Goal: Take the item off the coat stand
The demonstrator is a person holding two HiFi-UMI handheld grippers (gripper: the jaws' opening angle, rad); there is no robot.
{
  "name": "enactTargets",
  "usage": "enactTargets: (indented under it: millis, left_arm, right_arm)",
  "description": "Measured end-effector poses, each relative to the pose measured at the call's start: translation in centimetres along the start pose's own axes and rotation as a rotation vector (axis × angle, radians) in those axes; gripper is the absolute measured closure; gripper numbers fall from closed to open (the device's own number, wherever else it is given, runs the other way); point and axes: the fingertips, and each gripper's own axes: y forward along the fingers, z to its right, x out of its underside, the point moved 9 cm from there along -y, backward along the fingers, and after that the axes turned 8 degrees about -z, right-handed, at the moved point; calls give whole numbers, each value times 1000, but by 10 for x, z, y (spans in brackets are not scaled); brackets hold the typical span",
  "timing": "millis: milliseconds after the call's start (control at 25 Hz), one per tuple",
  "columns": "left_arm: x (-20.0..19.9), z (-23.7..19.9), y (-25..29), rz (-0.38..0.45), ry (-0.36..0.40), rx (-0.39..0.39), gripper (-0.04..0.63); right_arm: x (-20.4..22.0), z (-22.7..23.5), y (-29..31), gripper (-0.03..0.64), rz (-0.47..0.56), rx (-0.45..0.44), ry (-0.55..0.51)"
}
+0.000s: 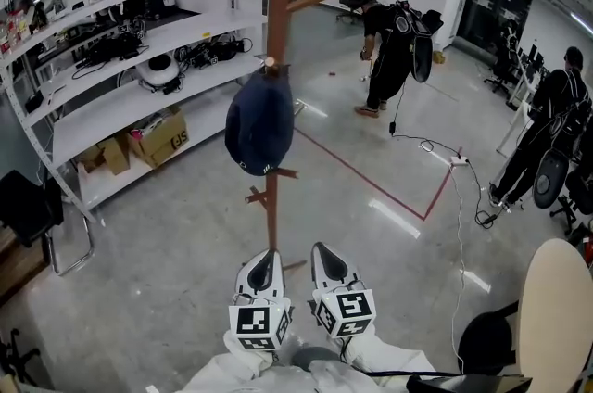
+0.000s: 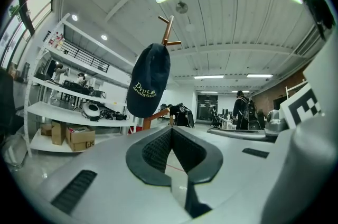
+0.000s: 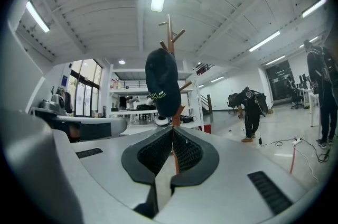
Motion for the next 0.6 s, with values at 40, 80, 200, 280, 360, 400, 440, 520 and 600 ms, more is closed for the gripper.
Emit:
enactTargets:
  millis: [40, 80, 200, 280, 360, 400, 440, 520, 600]
  left_arm:
    - [0, 0, 3, 1, 0, -8, 609]
    - [0, 1, 7, 1, -1, -17, 609]
    - [-4, 6, 13, 5, 5, -36, 609]
    - [-8, 5, 17, 12, 13, -56, 609]
    - [-10, 5, 21, 17, 10, -77, 609]
    - [-10, 6, 23, 17, 7, -86, 609]
    - [-10, 8, 24, 17, 6, -93, 609]
    - [-8, 14, 25, 16, 2, -106, 609]
    - [-6, 18, 27, 15, 7, -120, 609]
  right_arm:
    - [0, 3, 3, 606, -1, -9, -1]
    - [-1, 5, 7, 606, -3, -17, -2]
    - [-7, 13, 15, 606, 4, -46, -20]
    - [-13, 16, 21, 606, 21, -63, -32]
    - [-16, 19, 27, 606, 28, -83, -30]
    - [-16, 21, 29, 606, 27, -94, -30]
    - [-16, 23, 30, 606, 24, -106, -33]
    - [-15, 27, 31, 606, 22, -126, -42]
    - [-15, 31, 33, 606, 26, -137, -52]
